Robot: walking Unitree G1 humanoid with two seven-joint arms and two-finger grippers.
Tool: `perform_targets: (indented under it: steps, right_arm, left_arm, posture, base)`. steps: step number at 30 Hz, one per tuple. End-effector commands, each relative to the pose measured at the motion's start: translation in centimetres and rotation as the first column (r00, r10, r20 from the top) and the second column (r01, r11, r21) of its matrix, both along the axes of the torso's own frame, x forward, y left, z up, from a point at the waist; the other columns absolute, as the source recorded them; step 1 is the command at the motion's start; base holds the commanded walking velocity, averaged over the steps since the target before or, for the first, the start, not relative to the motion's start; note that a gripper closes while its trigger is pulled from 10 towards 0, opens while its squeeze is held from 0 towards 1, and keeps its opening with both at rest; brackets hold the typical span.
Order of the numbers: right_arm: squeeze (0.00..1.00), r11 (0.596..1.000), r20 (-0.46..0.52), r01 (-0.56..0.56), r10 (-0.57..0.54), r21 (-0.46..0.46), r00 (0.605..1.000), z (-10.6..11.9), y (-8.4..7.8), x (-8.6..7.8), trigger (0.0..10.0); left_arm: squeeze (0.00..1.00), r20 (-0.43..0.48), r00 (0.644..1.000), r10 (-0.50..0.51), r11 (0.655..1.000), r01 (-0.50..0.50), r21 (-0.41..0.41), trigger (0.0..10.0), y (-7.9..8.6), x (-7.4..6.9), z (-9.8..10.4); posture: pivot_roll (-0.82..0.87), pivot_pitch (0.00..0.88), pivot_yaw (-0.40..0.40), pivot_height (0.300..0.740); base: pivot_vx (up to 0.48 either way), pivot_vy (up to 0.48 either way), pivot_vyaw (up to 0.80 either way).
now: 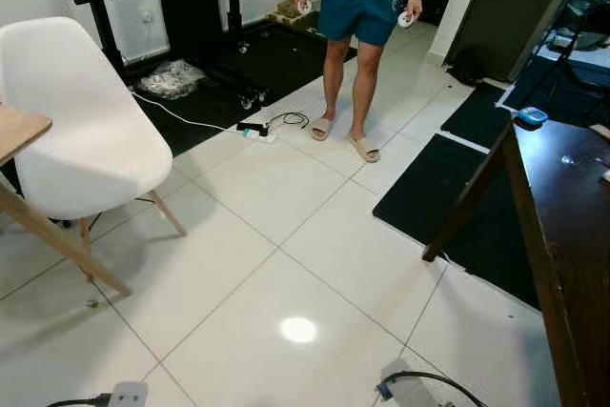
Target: Picking trash to rubbish bin
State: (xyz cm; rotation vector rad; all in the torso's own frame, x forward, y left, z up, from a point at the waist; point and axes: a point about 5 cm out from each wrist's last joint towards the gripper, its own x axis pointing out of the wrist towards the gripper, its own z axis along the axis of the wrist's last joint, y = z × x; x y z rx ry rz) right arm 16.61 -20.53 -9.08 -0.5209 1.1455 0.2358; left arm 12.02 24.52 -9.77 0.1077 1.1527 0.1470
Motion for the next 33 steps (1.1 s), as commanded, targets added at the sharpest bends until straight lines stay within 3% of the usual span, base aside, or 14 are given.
perform_targets:
  steps: [1, 7, 18, 26, 33]
  right_arm:
    - [0.0, 1.0, -0.02, 0.012, -0.012, -0.02, 1.0, -0.1, -0.9, -0.7, 10.0]
    - [0.0, 0.998, -0.037, 0.045, -0.047, -0.04, 0.998, -0.2, -2.1, -1.5, 10.0]
    - [0.0, 0.997, -0.051, -0.069, 0.067, -0.045, 0.996, -0.2, -1.2, -1.0, 10.0]
    - [0.0, 0.997, -0.059, -0.076, 0.074, -0.024, 0.996, -0.3, -0.9, -1.1, 10.0]
    - [0.0, 0.992, -0.085, -0.124, 0.124, 0.004, 0.989, -0.4, -0.4, -1.3, 10.0]
  left_arm:
    - [0.0, -0.019, 1.0, 0.004, 1.0, -0.005, -0.007, 10.0, -0.3, -0.6, -0.3]
    - [0.0, -0.016, 1.0, -0.025, 0.999, 0.025, -0.021, 10.0, -1.2, -0.5, -0.4]
    - [0.0, -0.031, 0.999, 0.011, 1.0, -0.012, -0.027, 10.0, -1.4, -1.4, -0.8]
    - [0.0, -0.038, 0.999, 0.019, 0.999, -0.02, -0.028, 10.0, -1.3, -1.8, -0.8]
    - [0.0, -0.047, 0.998, 0.039, 0.999, -0.04, -0.031, 10.0, -1.2, -2.3, -0.9]
  posture:
    - [0.14, 0.055, -0.061, 0.74]
    - [0.15, 0.05, -0.085, 0.74]
    - [0.19, 0.022, -0.125, 0.74]
    - [0.2, 0.0, -0.121, 0.74]
    - [0.2, 0.0, -0.118, 0.74]
  base:
    - [0.0, 0.0, 0.0]
    - [0.0, 0.0, -0.27]
    - [0.0, 0.0, -0.8]
    - [0.0, 0.0, -0.8]
    - [0.0, 0.0, 0.0]
